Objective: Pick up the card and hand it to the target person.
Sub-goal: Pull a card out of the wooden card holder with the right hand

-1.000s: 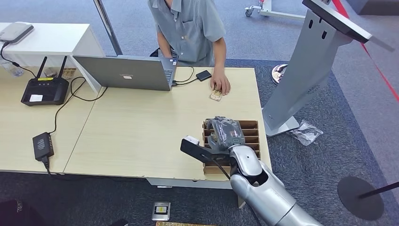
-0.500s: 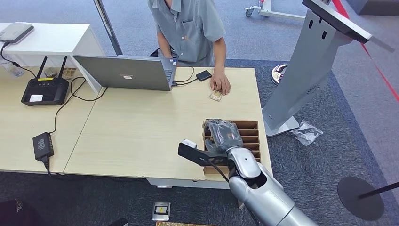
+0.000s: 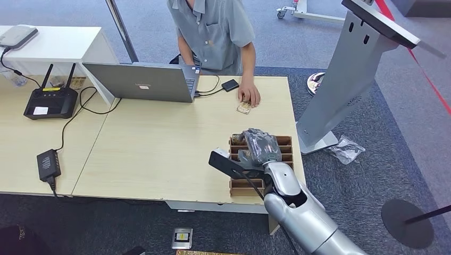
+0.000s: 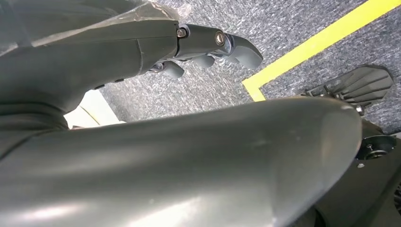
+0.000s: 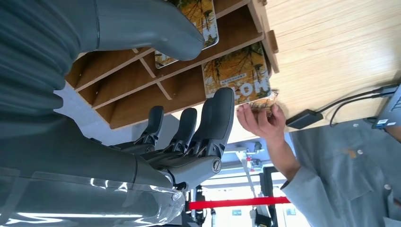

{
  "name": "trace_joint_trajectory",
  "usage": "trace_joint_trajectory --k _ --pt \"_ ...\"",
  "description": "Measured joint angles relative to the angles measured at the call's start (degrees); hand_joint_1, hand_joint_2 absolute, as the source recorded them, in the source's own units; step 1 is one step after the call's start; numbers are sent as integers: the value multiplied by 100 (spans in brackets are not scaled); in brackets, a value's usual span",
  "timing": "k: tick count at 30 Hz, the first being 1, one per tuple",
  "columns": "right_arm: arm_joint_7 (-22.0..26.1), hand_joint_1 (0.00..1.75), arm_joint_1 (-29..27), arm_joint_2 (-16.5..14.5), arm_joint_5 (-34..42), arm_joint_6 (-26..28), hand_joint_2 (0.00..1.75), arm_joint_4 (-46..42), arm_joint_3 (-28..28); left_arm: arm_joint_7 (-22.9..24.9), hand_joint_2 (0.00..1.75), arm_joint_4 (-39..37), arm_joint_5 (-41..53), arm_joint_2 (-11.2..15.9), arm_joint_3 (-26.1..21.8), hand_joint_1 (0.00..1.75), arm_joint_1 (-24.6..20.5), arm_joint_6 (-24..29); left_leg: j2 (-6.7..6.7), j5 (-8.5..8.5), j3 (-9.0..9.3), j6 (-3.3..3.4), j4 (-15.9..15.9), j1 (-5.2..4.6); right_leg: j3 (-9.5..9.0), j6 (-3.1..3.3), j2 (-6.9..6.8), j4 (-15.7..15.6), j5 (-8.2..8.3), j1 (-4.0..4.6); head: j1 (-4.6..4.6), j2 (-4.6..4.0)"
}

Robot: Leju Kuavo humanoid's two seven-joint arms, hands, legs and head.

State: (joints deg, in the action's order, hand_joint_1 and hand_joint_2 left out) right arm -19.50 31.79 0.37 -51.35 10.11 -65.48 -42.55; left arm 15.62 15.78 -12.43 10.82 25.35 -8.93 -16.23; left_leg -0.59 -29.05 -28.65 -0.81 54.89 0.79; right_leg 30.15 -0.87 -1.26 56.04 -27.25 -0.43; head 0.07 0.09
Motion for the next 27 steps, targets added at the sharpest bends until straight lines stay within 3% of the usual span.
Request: trace_joint_trajectory --k 27 --pt "-15 94 -283 24 -111 -249 175 -61 45 81 0 4 87 0 2 0 -118 -14 0 0 2 0 0 0 -2 1 0 0 0 0 0 0"
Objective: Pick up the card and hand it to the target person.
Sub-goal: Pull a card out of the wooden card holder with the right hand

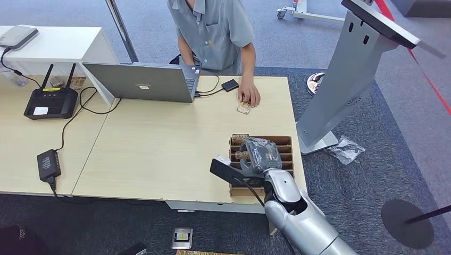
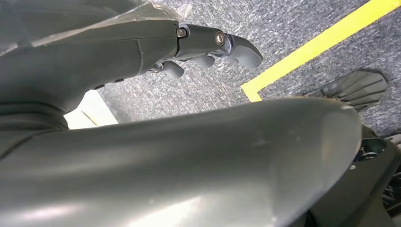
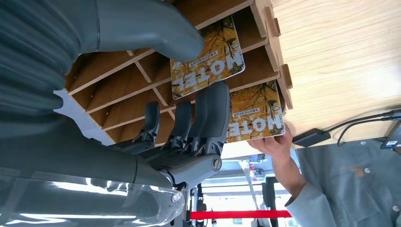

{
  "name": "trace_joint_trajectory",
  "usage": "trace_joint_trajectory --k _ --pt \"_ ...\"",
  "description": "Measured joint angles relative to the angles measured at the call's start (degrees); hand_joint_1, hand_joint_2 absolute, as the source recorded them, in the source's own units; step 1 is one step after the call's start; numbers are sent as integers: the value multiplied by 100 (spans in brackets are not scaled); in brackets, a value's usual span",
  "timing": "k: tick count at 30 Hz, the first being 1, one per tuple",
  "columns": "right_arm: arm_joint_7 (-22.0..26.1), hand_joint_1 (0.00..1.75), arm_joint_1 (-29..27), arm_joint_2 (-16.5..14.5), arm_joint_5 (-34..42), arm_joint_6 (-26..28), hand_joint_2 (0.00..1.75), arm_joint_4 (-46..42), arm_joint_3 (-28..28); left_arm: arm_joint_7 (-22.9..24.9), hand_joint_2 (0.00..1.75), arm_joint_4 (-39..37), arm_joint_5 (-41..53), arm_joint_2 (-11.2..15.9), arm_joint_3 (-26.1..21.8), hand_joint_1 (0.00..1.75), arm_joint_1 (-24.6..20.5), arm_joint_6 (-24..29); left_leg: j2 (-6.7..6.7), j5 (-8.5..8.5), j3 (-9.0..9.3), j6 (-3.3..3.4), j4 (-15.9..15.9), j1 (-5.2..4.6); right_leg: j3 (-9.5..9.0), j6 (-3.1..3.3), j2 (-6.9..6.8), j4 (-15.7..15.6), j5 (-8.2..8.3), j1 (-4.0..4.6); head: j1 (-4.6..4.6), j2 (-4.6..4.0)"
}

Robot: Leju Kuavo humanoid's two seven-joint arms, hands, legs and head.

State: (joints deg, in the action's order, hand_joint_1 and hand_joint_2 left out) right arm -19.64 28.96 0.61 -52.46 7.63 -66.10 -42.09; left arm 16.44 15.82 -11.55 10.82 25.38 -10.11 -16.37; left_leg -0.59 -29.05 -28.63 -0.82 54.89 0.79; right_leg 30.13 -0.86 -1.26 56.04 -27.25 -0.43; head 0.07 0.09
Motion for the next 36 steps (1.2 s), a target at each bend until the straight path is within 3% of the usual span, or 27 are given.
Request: trace_joint_trajectory --k 25,31,36 --pt "103 99 3 -87 158 -52 175 62 -141 -30 0 0 -51 0 0 0 39 -3 2 0 -2 0 0 0 0 0 0 0 0 0 -1 0" --pt "104 116 3 -84 173 -44 175 83 -171 -18 0 0 -49 0 0 0 28 -23 1 0 -2 0 0 0 1 0 0 0 0 0 0 0" --pt "101 110 4 -80 173 -16 175 94 -185 -2 0 0 -36 0 0 0 17 -34 1 0 -2 0 0 0 1 0 0 0 0 0 0 0"
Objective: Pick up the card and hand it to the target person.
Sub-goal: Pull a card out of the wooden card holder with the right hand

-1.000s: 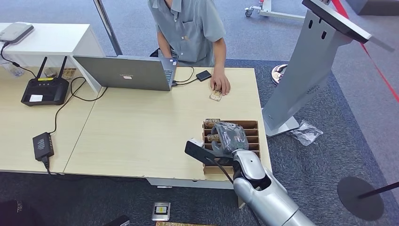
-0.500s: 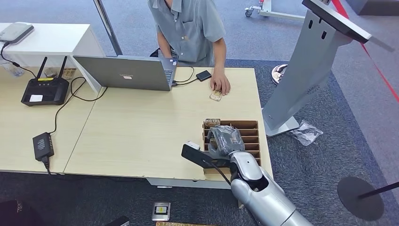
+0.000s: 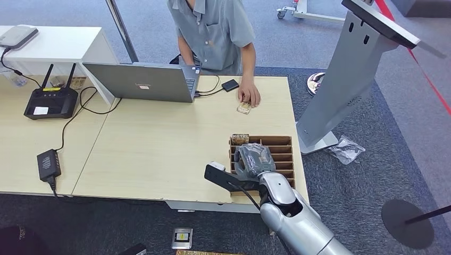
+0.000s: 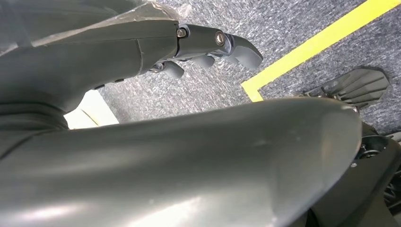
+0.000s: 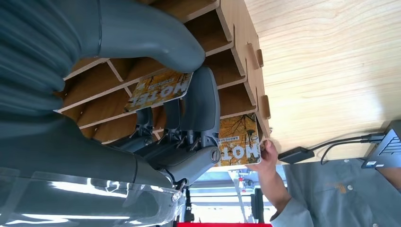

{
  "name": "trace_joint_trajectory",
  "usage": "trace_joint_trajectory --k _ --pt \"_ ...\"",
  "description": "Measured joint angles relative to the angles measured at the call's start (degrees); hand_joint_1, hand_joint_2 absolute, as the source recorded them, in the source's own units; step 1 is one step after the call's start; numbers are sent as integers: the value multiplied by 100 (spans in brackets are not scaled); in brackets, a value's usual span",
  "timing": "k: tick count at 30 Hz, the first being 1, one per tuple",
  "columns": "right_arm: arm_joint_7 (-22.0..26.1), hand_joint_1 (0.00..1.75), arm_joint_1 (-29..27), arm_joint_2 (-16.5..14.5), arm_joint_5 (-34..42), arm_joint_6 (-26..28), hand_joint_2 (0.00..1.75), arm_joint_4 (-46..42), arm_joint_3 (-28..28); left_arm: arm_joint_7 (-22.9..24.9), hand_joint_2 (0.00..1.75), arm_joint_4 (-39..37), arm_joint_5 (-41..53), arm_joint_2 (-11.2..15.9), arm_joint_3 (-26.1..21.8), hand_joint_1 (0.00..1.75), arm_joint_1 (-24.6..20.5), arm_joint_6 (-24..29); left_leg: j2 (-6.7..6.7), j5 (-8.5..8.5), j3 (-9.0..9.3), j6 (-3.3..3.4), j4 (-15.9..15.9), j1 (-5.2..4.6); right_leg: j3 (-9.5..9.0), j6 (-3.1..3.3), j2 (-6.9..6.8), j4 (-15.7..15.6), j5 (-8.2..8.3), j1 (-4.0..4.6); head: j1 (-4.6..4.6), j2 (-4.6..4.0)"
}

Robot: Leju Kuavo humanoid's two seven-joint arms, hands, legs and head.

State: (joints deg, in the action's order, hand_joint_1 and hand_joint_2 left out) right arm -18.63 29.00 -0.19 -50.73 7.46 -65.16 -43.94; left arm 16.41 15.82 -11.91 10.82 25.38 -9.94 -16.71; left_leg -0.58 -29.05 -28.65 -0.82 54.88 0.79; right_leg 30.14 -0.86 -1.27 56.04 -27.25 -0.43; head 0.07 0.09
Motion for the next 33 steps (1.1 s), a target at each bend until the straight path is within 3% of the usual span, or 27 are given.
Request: trace_joint_trajectory --k 33 --pt "-144 104 5 152 20 240 175 22 118 3 0 0 68 -2 0 0 -60 -21 0 0 0 0 0 0 1 0 0 0 0 0 0 0"
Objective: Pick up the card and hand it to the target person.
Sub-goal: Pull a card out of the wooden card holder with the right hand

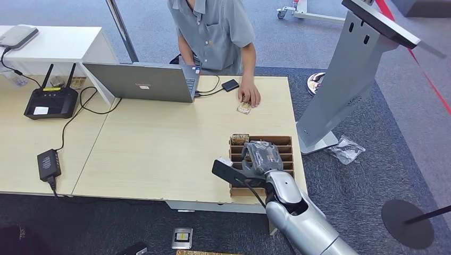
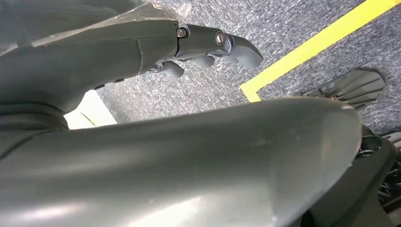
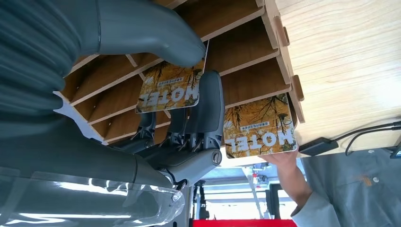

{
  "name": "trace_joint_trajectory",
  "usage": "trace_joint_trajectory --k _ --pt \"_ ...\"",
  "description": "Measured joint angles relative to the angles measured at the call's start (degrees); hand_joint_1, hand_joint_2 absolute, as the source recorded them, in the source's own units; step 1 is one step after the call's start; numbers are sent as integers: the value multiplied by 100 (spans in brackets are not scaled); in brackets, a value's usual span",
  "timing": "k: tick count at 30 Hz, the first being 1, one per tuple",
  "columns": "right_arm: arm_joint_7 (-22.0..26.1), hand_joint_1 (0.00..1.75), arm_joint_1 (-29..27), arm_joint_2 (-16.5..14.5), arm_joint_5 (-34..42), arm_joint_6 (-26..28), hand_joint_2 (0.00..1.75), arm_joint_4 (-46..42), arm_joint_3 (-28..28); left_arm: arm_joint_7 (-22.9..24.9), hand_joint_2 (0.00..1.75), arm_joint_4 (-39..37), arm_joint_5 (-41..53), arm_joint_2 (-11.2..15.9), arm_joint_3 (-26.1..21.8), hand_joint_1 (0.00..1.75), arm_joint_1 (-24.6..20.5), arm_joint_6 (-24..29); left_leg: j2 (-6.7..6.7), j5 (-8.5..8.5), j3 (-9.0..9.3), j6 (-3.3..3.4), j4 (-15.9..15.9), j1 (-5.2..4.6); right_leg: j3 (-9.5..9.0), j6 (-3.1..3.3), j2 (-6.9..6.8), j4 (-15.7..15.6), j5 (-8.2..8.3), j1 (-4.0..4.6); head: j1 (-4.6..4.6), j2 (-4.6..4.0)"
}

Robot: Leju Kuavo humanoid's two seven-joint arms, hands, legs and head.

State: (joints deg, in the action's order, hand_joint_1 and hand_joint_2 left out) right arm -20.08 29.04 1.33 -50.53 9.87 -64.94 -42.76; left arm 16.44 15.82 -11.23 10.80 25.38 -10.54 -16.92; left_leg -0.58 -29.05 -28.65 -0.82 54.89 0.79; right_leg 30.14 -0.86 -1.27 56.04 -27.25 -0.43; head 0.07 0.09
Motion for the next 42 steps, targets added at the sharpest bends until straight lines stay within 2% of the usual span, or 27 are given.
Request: trace_joint_trajectory --k 31,42 --pt "83 97 -6 77 -9 154 175 40 165 21 0 0 37 -27 0 0 -78 -11 -1 0 0 0 0 -1 0 0 0 0 0 0 -1 0" --pt "173 87 -41 84 -214 151 175 -517 159 -48 0 0 -1 -26 0 0 -49 39 -1 0 0 0 0 0 1 0 0 0 0 0 0 0"
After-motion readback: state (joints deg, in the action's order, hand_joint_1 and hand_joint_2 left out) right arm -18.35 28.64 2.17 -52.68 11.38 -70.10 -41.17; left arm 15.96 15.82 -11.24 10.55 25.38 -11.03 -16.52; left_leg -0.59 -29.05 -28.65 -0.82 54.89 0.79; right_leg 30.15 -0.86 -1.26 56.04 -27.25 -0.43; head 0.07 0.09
